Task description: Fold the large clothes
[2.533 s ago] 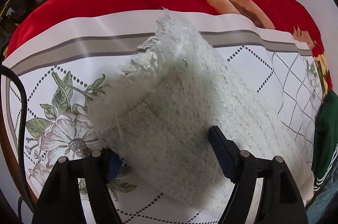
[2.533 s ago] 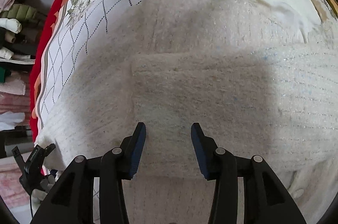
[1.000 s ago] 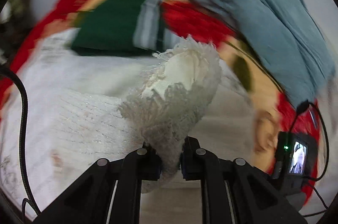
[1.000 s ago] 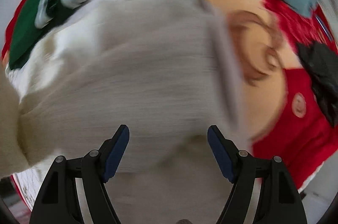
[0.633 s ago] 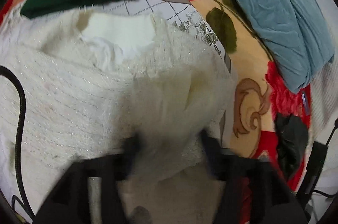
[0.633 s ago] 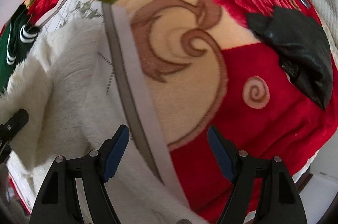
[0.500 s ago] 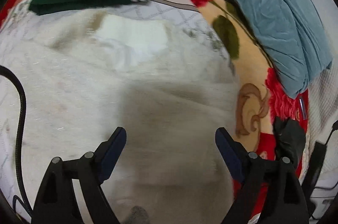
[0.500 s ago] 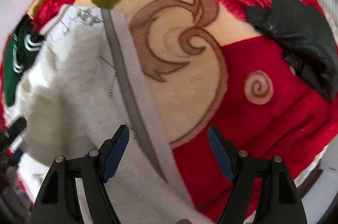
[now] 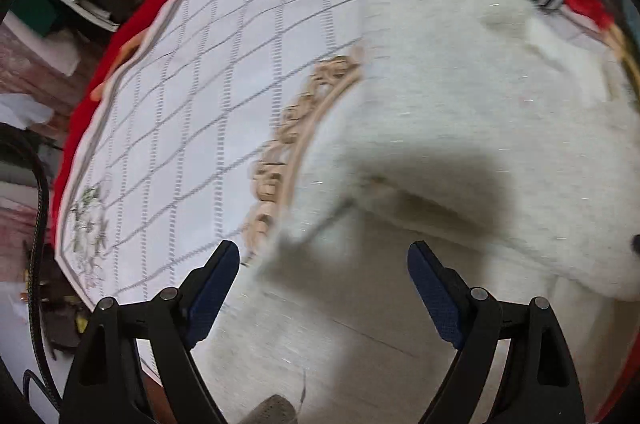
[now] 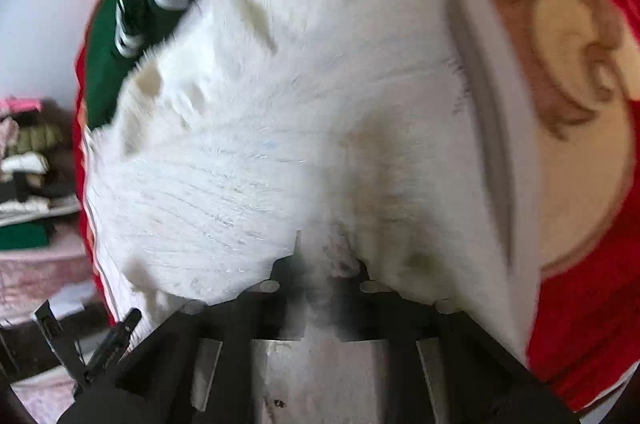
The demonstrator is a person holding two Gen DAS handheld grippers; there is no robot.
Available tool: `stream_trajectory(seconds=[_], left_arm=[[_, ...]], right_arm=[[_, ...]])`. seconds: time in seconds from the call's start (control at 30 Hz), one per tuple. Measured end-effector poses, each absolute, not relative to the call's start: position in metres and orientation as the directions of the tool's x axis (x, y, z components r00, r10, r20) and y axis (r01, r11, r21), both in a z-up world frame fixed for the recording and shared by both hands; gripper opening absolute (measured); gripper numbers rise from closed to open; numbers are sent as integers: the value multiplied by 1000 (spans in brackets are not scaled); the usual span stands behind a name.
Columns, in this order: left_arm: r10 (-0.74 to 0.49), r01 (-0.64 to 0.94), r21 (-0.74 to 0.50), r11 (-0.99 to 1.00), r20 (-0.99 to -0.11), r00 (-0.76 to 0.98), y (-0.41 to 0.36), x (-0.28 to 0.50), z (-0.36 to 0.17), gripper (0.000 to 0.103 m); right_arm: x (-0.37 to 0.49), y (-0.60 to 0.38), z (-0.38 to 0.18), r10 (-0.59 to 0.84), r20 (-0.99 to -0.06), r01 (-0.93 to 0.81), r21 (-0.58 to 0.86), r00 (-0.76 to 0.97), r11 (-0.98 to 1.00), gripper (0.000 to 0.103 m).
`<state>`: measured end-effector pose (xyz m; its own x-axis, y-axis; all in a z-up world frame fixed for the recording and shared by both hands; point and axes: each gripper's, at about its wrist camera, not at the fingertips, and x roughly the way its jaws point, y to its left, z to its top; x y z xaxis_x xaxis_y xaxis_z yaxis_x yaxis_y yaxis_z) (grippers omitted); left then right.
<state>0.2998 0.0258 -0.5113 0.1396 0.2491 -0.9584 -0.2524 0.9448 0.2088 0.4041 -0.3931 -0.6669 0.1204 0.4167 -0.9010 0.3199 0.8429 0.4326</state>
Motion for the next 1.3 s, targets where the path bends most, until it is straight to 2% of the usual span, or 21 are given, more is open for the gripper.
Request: stream_trajectory(seconds=[0.17, 0.23, 0.3, 0.37, 0.43, 0.53, 0.67, 0.83, 0.97, 1.2, 1.3], left_arm=[[285, -298, 238, 925, -950, 128, 34, 288, -512, 86], [283, -304, 237, 923, -952, 115, 32, 287, -518, 86], [293, -303, 247, 920, -949, 116, 29, 298, -525, 86], [343, -284, 295, 912, -930, 135, 29, 311, -531, 86], [429, -255, 389, 885, -895, 120, 27, 330, -547, 86], [459, -278, 420, 864, -884, 91, 36, 339, -562, 86], [458, -316, 412, 854, -885, 82, 47, 342, -568, 88], [462, -323, 410, 853, -881, 100, 60, 343, -568, 88], [459, -344, 401, 849, -883, 102, 80, 349, -566, 88], [518, -378, 449, 809, -850, 99, 149, 366, -560, 88], [489, -386, 421, 821, -867, 94, 179, 370, -554, 88]], right_arm=[[414, -396, -620, 225, -926, 280, 312, 303, 908, 9], [422, -404, -628, 197, -942, 306, 278, 271, 910, 9], [430, -408, -651, 254, -952, 299, 296, 173, 907, 10], [425, -413, -650, 299, -938, 299, 341, 177, 892, 20], [416, -423, -639, 300, -924, 317, 365, 236, 875, 44], [404, -454, -631, 287, -906, 394, 398, 312, 828, 64], [415, -476, -671, 378, -878, 468, 476, 292, 744, 65], [440, -458, -716, 490, -835, 441, 549, 250, 710, 61], [461, -418, -713, 519, -823, 390, 567, 231, 726, 57], [497, -328, -704, 596, -791, 283, 608, 137, 742, 57], [499, -300, -692, 559, -825, 246, 560, 83, 791, 57]])
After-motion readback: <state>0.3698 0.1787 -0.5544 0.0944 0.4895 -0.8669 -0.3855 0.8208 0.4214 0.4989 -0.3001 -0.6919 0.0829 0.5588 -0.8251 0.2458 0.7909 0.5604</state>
